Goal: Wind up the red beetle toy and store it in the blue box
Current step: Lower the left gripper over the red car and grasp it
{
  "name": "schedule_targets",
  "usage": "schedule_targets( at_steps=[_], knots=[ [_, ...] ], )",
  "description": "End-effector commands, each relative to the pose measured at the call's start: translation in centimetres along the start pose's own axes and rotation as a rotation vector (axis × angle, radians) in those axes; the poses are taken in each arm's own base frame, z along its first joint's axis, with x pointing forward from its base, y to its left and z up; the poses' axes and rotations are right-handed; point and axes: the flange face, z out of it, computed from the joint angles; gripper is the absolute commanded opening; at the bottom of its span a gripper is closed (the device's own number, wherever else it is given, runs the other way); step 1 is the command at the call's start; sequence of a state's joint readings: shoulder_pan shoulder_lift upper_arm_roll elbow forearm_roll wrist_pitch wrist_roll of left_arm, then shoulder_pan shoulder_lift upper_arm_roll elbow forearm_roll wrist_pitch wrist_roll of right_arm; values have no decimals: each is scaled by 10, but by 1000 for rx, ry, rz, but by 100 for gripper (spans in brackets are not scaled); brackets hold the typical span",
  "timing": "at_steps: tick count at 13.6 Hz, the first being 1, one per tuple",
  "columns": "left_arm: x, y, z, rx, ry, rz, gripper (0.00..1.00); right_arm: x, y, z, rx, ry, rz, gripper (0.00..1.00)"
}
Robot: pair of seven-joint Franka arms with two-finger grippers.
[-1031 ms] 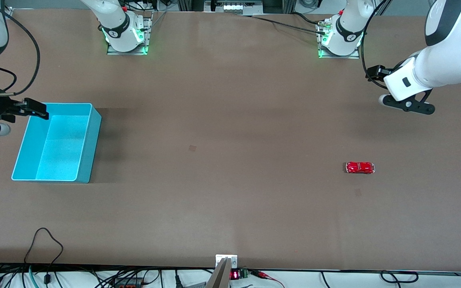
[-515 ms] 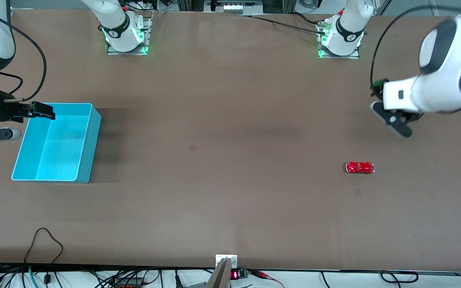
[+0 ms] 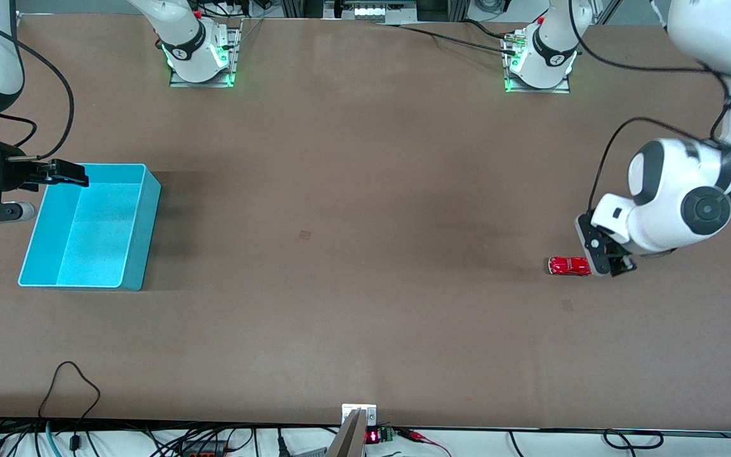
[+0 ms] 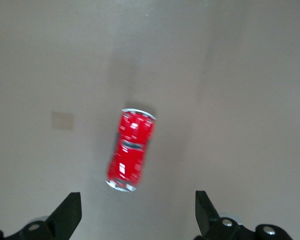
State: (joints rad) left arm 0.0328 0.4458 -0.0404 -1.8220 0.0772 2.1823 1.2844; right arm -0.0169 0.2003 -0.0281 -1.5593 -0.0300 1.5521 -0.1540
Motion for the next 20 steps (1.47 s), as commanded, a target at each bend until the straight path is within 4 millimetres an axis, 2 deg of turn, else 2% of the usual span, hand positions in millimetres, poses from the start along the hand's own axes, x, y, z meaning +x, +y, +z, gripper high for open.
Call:
schedule_targets(
  at_steps=[1,3,4,5,7,9,10,11,15,17,20],
  knots=[
    [-2,-13,30,29,4,63,100,-4,-1,0,-4,-28,4,100],
    [-13,-19,55,38,9,75,100,-5,3,-1,2,-29,16,100],
    [-14,-24,66,64,18,134,100,-5,5,0,6,-29,15,100],
    [-15,-25,74,70,20,155,100,-2,8,5,-4,-35,14,100],
    [-17,-21,82,55,19,161,100,2,5,9,-14,-44,16,100],
    [-13,-16,87,41,19,168,93,6,-2,11,-13,-38,6,100],
    [-9,-10,91,28,21,175,91,11,-3,19,-10,-50,6,100],
    [-2,-7,92,21,31,187,87,14,-5,17,-9,-44,1,100],
    [4,-7,90,20,33,218,27,9,6,4,-12,-19,22,100],
    [4,-6,90,13,31,218,24,8,6,-9,-13,1,23,100],
    [3,-6,92,8,31,216,23,8,5,-10,-19,7,20,100]
  ],
)
